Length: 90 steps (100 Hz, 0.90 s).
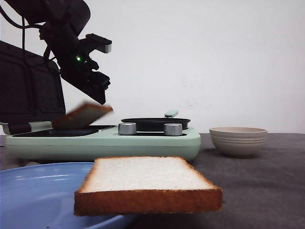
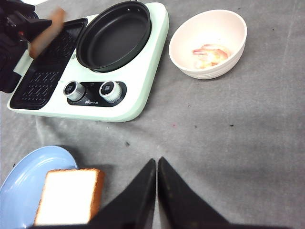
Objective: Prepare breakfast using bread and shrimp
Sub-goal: 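Lower the bread onto the press plate and open the left gripper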
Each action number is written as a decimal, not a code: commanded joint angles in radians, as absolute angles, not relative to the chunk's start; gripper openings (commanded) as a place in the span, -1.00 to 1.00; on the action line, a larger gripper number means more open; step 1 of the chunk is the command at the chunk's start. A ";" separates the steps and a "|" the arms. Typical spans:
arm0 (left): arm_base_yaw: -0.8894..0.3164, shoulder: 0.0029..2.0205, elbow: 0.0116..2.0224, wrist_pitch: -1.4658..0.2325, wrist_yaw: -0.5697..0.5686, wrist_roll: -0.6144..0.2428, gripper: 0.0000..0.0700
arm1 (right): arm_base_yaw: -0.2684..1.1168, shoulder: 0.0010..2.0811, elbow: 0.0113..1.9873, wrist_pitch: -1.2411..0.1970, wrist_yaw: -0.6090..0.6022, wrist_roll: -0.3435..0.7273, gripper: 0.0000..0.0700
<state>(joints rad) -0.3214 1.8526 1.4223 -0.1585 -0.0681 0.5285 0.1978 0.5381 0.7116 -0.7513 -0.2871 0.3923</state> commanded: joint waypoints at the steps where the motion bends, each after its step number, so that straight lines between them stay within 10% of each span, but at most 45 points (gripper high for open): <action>1: -0.326 1.880 1.454 -0.151 -0.052 0.500 0.04 | 0.200 0.540 0.728 -0.746 -0.287 0.382 -1.00; 90: -0.304 1.568 1.481 -0.313 0.019 0.089 0.04 | 0.200 0.541 0.728 -0.749 -0.286 0.358 -1.00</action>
<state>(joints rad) -0.3088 1.5814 1.4597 -0.2970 0.0002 0.1738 0.1978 0.5381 0.7116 -0.7517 -0.2871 0.3702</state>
